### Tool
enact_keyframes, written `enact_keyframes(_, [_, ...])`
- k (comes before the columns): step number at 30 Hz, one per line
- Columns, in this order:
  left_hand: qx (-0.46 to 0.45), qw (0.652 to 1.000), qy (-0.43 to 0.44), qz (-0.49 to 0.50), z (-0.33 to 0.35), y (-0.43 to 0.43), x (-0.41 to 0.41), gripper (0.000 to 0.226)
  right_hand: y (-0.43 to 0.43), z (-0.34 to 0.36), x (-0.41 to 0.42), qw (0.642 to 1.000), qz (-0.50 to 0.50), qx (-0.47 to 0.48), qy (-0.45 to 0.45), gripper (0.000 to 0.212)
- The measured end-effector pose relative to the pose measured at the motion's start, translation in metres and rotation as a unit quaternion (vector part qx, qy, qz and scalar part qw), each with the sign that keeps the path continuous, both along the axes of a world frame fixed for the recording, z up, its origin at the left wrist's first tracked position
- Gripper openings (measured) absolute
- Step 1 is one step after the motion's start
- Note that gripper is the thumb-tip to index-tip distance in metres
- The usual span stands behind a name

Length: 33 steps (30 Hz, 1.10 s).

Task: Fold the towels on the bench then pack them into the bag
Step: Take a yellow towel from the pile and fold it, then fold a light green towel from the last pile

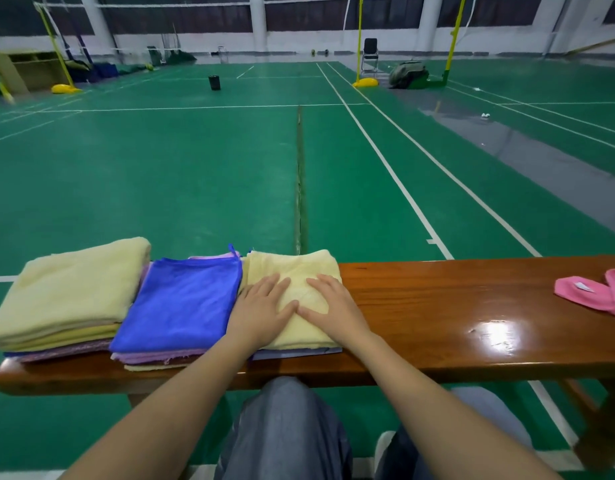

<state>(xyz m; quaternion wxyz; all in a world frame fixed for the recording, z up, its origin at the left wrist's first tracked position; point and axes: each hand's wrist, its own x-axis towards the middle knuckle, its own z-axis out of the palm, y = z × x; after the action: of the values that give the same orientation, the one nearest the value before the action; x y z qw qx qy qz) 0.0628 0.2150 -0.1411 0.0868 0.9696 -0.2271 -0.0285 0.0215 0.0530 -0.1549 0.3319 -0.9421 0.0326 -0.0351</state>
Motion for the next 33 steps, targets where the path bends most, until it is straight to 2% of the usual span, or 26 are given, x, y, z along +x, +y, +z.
enact_keyframes(3, [0.022,0.999,0.021,0.011,0.007,-0.007,0.002,0.06,-0.002,0.001,-0.001,1.0,0.003,-0.002,-0.009,0.062])
enact_keyframes(6, [-0.002,1.0,0.014,0.022,0.023,-0.03,0.0,0.057,-0.016,0.008,-0.005,0.999,-0.005,-0.011,-0.048,0.06])
enact_keyframes(10, [-0.039,0.998,-0.045,-0.038,0.033,-0.077,-0.011,0.057,-0.06,0.02,-0.026,0.996,-0.035,-0.006,-0.077,0.058])
enact_keyframes(17, [-0.11,0.986,-0.061,-0.108,0.036,-0.18,-0.032,0.058,-0.167,0.027,-0.073,0.985,-0.135,-0.042,-0.096,0.059])
enact_keyframes(24, [-0.163,0.967,-0.021,-0.194,0.025,-0.295,-0.069,0.057,-0.27,0.018,-0.122,0.962,-0.254,-0.047,-0.085,0.058])
enact_keyframes(33, [-0.138,0.96,0.052,-0.238,-0.002,-0.408,-0.102,0.057,-0.37,-0.001,-0.158,0.914,-0.394,-0.065,-0.072,0.053])
